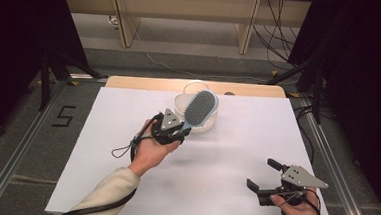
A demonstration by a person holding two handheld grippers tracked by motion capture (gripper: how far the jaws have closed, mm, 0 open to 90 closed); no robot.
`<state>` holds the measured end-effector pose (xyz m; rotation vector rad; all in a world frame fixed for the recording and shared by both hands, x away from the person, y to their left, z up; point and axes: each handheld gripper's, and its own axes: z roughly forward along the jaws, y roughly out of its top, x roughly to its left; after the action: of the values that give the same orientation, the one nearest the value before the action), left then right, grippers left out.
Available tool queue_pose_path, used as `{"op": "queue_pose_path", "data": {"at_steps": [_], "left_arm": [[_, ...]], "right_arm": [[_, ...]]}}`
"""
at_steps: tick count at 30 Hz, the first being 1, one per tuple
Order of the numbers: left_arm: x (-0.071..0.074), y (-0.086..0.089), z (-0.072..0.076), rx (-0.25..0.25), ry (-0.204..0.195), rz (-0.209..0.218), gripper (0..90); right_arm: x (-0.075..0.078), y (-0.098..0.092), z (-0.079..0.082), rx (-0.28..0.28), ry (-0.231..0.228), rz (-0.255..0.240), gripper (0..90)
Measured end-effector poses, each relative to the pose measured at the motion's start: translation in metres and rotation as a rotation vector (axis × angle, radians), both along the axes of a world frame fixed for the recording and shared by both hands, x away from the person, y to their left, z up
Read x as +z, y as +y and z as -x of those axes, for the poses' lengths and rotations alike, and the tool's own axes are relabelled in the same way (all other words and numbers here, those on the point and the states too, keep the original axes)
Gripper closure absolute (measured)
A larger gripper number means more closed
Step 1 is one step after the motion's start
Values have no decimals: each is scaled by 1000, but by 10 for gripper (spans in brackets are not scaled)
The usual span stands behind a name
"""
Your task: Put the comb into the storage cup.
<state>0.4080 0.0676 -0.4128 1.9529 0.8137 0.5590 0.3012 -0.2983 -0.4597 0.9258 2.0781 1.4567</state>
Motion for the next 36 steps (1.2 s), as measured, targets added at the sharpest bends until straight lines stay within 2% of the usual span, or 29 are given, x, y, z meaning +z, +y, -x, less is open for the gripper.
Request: {"op": "queue_pose_path", "data": {"at_steps": [2,6,9,15,24,36], "left_arm": [[0,0,0,-2,9,7,700],[2,2,0,2,-3,8,700],[2,2,0,3,9,18,700],[4,4,-1,6,-2,13,700],[5,5,-1,8,2,27,700],[8,7,-2,18,-16,40,700]], "right_arm": [[0,0,0,0,0,0,2],[0,0,0,1,0,0,2],[0,0,0,0,0,0,2],[0,0,0,2,-3,1,2],[0,0,0,2,-3,1,2],[0,0,0,1,-3,-1,2]]}}
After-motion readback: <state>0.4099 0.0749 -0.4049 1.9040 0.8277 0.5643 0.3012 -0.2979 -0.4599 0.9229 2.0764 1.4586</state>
